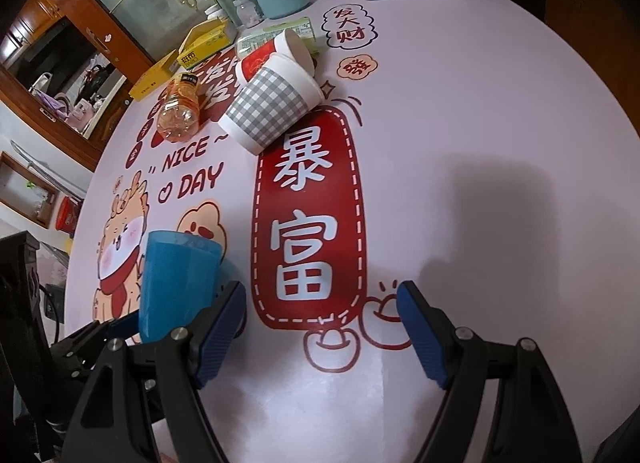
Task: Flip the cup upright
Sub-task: 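Lift the blue cup with the left gripper and bring it toward the right tool, then grasp the blue cup with the right gripper while the left gripper releases it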
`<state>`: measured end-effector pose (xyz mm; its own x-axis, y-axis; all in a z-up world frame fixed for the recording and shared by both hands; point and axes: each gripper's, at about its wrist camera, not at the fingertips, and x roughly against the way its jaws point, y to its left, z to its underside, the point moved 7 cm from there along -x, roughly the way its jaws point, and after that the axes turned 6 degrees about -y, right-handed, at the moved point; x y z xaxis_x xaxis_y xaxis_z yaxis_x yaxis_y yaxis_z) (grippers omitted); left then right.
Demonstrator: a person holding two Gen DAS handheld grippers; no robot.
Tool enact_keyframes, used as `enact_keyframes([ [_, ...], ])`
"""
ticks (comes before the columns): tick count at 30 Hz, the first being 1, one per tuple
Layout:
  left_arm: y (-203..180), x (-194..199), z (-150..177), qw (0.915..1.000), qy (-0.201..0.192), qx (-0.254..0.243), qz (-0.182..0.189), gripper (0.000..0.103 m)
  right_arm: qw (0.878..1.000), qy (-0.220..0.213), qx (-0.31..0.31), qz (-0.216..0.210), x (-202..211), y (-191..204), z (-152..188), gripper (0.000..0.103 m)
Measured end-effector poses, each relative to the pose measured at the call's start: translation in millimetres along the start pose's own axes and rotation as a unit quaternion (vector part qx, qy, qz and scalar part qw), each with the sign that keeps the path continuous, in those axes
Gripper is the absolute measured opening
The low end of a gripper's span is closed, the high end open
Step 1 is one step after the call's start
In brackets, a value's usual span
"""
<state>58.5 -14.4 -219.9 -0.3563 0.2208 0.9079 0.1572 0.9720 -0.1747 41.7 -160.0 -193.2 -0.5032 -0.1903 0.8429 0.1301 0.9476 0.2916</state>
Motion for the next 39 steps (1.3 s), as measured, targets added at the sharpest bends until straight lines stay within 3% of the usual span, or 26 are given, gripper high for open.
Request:
enact_keyframes([
  [11, 15, 27, 6, 0.9997, -0.018, -0.016, 0.009, 0.078, 1.000, 0.012, 0.014, -0.023, 2, 16, 5, 0.078],
  [19, 55, 55, 10, 0.9989, -0.036, 0.018, 0.023, 0.078, 0.997, 0.041, 0.034, -0.055, -10, 46, 11, 0.078],
  [22, 68, 61, 8, 0.9985, -0.047, 0.026, 0.012, 0.078, 0.995, 0.048, 0.036, -0.075, -16, 60, 12, 0.078],
  [30, 76, 54, 5, 0.9985, -0.049, 0.025, 0.006, 0.078, 0.989, 0.070, 0.022, -0.130, -37, 82, 8, 0.078],
  [39, 79, 43, 2, 0.9988, -0.042, 0.025, 0.005, 0.078, 0.974, 0.124, -0.002, -0.188, -64, 97, 11, 0.078],
])
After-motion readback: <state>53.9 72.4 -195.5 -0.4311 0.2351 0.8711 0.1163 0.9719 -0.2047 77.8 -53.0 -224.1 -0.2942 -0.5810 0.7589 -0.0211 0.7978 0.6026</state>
